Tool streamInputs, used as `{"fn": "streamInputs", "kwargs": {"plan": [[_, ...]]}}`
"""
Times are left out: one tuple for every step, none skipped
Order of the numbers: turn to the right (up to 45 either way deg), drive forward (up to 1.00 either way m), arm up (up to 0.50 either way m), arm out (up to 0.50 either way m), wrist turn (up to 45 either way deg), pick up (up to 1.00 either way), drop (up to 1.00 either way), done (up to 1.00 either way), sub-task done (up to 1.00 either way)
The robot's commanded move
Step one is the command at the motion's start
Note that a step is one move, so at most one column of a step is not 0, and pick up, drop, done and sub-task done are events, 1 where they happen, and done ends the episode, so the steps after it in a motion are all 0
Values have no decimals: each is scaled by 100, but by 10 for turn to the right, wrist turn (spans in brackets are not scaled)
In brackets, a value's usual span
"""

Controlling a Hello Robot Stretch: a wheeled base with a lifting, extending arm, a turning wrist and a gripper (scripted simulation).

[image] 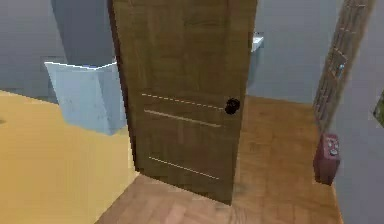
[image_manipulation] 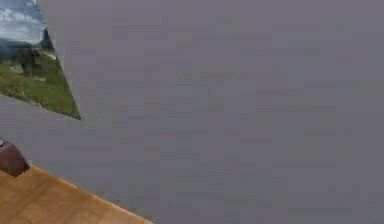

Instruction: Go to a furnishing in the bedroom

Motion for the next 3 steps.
{"fn": "streamInputs", "kwargs": {"plan": [[-360,0,0,0,0,0,0,0,0],[0,100,0,0,0,0,0,0,0],[-30,0,0,0,0,0,0,0,0]]}}
